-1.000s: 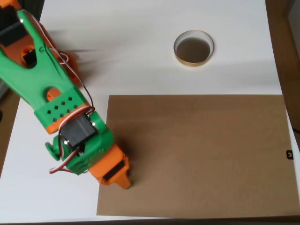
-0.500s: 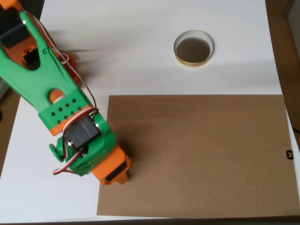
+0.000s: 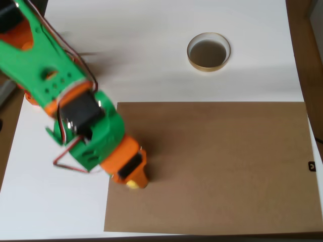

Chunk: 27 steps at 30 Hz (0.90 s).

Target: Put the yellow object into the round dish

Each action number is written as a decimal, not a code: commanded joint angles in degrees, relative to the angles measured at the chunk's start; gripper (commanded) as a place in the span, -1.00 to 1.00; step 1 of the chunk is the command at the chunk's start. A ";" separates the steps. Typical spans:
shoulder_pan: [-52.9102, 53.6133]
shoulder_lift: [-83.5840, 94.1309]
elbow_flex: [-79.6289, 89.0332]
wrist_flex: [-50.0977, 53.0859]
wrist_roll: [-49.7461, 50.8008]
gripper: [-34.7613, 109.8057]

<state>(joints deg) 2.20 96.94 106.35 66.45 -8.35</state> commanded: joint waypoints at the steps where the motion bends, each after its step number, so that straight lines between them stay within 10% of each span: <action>1: -4.92 10.90 1.67 1.49 -3.16 -0.53; 27: -50.98 16.79 4.48 12.57 -14.06 -0.53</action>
<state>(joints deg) -45.09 113.20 115.58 77.61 -22.41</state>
